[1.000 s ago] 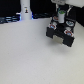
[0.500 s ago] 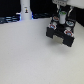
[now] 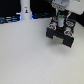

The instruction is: Open the kcup holder, insert the kcup into the holder, and close the kcup holder

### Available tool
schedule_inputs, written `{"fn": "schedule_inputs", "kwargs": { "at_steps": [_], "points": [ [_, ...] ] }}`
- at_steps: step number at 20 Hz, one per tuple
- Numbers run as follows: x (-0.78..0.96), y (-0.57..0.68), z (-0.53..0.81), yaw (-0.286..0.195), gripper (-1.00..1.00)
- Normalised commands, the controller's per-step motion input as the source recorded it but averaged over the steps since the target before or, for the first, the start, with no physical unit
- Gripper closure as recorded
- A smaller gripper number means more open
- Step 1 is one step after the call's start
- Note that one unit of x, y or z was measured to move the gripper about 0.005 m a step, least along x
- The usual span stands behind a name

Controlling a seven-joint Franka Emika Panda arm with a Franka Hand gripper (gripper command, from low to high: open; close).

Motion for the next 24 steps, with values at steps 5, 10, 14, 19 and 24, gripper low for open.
{"fn": "schedule_inputs", "kwargs": {
  "at_steps": [5, 10, 14, 19, 24],
  "points": [
    [0.03, 0.01, -0.20, -0.003, 1.00],
    [0.06, 0.00, -0.04, -0.001, 1.00],
    [0.03, 0.06, -0.14, 0.013, 1.00],
    [0.04, 0.08, -0.21, 0.025, 1.00],
    [0.10, 0.13, -0.11, 0.029, 1.00]
  ]
}}
